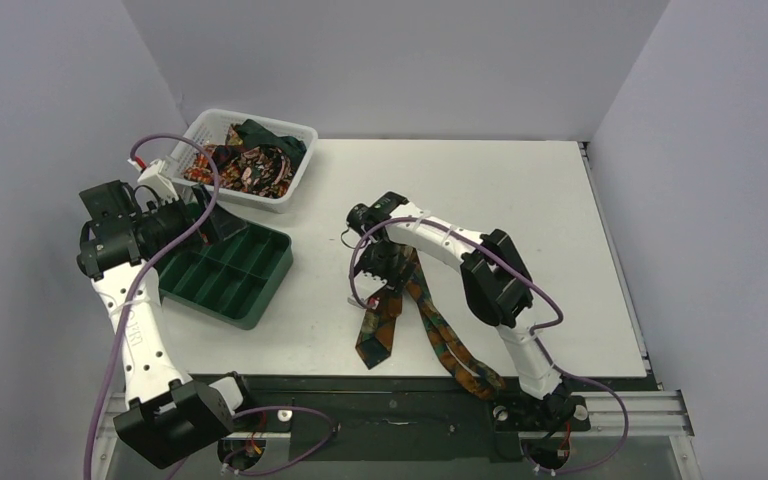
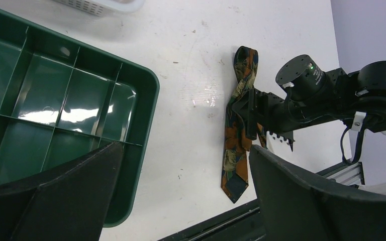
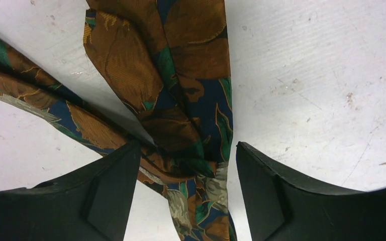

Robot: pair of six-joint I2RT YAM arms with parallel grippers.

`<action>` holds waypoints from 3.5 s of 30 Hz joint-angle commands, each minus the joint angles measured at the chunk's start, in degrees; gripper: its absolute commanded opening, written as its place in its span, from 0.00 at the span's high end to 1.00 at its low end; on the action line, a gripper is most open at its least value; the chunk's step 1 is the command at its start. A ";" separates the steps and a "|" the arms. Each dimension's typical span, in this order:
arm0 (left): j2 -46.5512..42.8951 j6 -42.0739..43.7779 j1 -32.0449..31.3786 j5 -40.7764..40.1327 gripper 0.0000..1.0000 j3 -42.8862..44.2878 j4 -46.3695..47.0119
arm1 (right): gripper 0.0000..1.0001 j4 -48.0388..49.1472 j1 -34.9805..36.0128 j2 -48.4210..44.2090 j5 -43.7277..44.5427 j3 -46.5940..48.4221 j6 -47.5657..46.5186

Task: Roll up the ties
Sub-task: Pick up the tie at the center of the board, then flatten out the tie at the center of the board.

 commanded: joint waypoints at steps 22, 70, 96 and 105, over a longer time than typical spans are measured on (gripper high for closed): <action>-1.39 0.53 0.46 -6.59 0.03 3.16 -2.72 | 0.82 0.14 3.39 7.09 10.12 -2.88 -8.09; -6.30 1.35 -21.66 -7.55 0.03 -10.01 39.84 | 1.00 83.41 -17.44 -41.01 14.48 8.83 124.66; -12.78 25.73 -53.57 -8.40 0.03 -27.26 60.29 | 1.00 84.69 -4.37 -42.47 16.51 14.23 123.60; -5.84 44.39 -48.82 2.37 0.03 -25.46 58.16 | 1.00 87.36 -4.57 -40.29 10.66 15.46 122.82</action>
